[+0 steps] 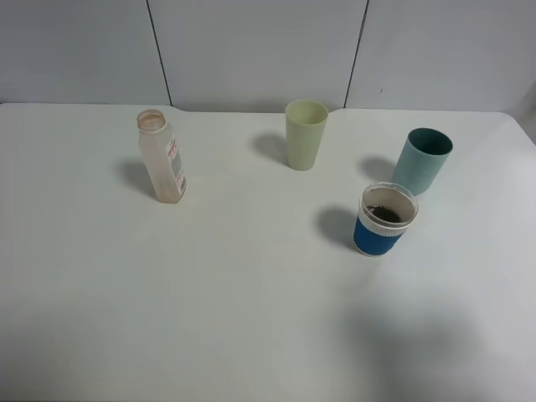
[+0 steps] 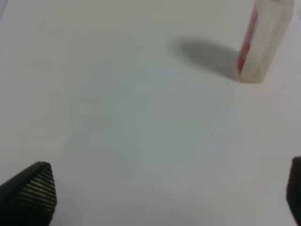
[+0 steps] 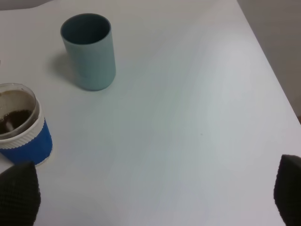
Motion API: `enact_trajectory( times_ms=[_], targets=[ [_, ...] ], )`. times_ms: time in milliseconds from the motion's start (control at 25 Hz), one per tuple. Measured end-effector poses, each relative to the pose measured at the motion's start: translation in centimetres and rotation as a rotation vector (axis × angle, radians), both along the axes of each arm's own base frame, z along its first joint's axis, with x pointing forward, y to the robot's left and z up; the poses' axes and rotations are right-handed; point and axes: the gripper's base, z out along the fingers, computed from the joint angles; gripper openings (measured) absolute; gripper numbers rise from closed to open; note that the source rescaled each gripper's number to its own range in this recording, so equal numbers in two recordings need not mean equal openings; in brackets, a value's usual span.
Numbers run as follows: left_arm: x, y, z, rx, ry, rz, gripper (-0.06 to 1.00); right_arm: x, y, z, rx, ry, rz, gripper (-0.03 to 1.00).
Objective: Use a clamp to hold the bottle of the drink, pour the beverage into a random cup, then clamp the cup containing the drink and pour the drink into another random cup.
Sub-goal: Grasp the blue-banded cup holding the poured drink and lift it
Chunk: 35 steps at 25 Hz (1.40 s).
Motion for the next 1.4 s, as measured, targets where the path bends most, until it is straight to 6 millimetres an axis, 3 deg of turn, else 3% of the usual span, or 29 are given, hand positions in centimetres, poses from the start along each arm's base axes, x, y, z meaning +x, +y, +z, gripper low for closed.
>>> enact_trajectory(
  times_ms=[800, 960, 1160, 1400],
  targets=[
    [0.0, 0.0, 0.0, 0.000, 0.000, 0.000, 1.00, 0.0, 0.0, 0.0, 0.000, 0.000, 0.000, 1.00],
    [0.0, 0.0, 0.0, 0.000, 0.000, 0.000, 1.00, 0.2, 0.1, 1.5, 0.007, -0.021, 0.006, 1.00],
    [0.0, 0.0, 0.0, 0.000, 0.000, 0.000, 1.00, 3.2, 0.0, 3.6, 0.020, 0.053, 0.015, 1.00],
    [0.0, 0.0, 0.0, 0.000, 0.000, 0.000, 1.00, 8.0, -0.3, 3.8, 0.021, 0.122, 0.022, 1.00]
  ],
)
